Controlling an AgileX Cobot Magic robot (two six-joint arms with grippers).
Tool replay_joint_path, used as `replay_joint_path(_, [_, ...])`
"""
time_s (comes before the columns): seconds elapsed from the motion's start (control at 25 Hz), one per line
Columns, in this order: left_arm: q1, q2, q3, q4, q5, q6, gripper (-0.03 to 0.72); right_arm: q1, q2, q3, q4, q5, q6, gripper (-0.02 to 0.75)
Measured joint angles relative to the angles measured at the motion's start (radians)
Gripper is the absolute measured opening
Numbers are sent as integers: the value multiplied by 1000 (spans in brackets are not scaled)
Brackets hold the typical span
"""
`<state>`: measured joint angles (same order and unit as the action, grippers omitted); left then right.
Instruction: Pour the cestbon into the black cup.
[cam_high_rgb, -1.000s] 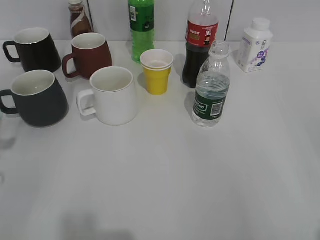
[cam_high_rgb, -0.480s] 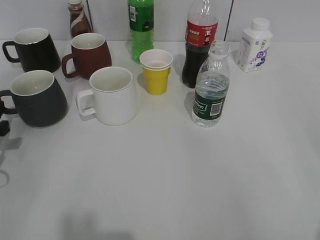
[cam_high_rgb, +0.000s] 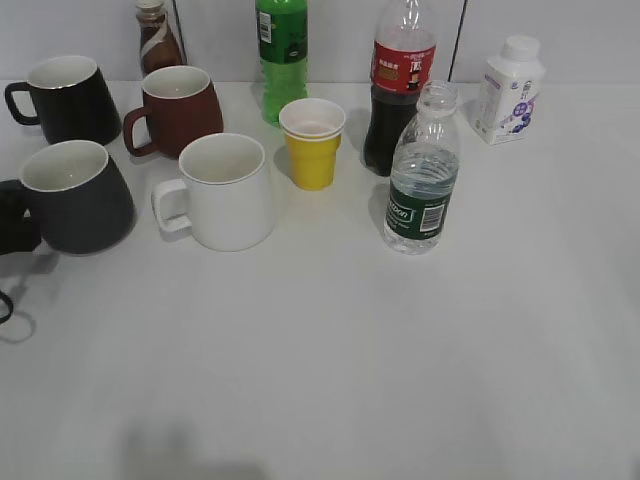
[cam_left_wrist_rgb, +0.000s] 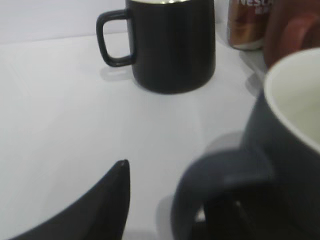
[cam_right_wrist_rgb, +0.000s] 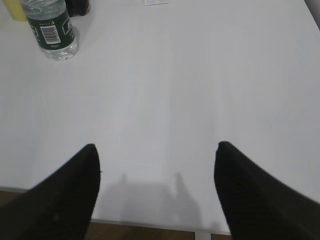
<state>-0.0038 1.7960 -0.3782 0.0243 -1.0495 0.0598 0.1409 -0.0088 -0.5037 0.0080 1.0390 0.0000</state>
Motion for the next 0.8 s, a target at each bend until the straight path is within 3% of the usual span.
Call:
replay_joint_path(0.12, [0, 29, -41, 3, 15, 0, 285, 0, 0, 0, 0, 0, 0, 533])
replay_joint_path(0.24, [0, 36, -57, 35, 25, 5, 74, 0, 0, 0, 10, 0, 0, 533])
replay_joint_path(0.4, [0, 32, -57, 84, 33, 8, 44, 0, 25, -15, 42, -63, -43, 511])
replay_joint_path(0.6, [0, -21, -57, 97, 60, 17, 43, 0, 223, -23, 56, -539, -217, 491])
replay_joint_path(0.8, [0, -121, -57, 96, 101, 18, 43, 5, 492, -23, 109, -1026, -246, 491])
